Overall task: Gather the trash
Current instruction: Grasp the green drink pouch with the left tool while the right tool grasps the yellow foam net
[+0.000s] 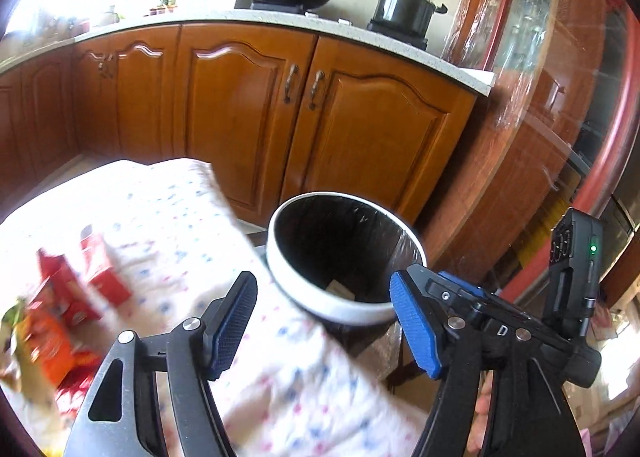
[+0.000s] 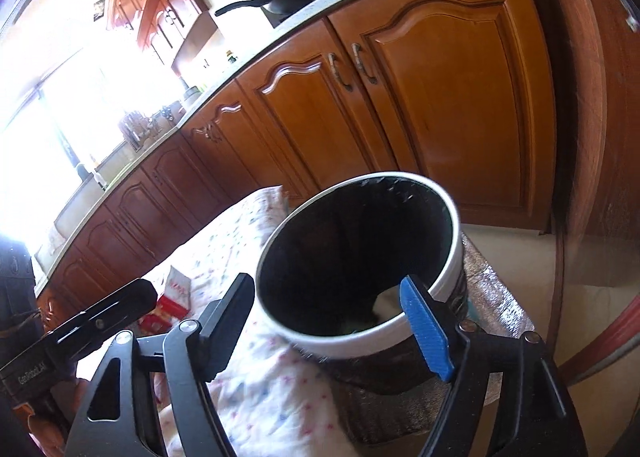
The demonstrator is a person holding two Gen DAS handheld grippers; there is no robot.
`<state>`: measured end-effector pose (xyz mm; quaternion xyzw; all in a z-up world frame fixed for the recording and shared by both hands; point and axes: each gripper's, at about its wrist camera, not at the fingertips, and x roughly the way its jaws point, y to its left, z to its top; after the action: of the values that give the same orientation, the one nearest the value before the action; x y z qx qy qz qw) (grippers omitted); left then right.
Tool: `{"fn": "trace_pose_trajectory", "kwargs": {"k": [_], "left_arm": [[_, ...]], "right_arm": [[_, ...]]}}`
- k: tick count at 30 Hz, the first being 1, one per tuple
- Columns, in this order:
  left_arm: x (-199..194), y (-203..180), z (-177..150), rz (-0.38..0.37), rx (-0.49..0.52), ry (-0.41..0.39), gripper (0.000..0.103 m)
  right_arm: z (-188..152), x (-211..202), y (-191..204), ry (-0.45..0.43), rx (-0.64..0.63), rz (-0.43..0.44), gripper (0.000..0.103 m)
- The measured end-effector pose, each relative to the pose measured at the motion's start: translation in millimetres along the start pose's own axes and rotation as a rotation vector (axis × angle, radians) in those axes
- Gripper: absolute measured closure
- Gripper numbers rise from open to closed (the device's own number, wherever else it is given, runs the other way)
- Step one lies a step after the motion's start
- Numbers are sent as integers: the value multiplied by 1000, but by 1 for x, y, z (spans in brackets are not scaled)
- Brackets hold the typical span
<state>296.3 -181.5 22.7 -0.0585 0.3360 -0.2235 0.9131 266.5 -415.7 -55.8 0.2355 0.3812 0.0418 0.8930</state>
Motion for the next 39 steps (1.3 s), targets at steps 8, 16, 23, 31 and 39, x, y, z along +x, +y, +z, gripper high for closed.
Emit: {"fn": "trace_pose_trajectory", "kwargs": {"k": [8,16,23,31,39], "left_arm": [[-80,31,-40,41,-45,-38,34],[-146,73,-74,140,-104,-63,33],[-186,109,-90,232,-180,-71,33],[-209,144,-101,320,-245,-60,33],[-196,177,-93,367,-273,4,33]], "right_arm": [[-36,-7,43,25,-15,66,24],[-74,-12,90,74,-75,131,24],[-107,-6,138,135,-157,220,24],[-134,5,191,206,-273,341,24],[-152,14,234,234,-398,405,24]]}}
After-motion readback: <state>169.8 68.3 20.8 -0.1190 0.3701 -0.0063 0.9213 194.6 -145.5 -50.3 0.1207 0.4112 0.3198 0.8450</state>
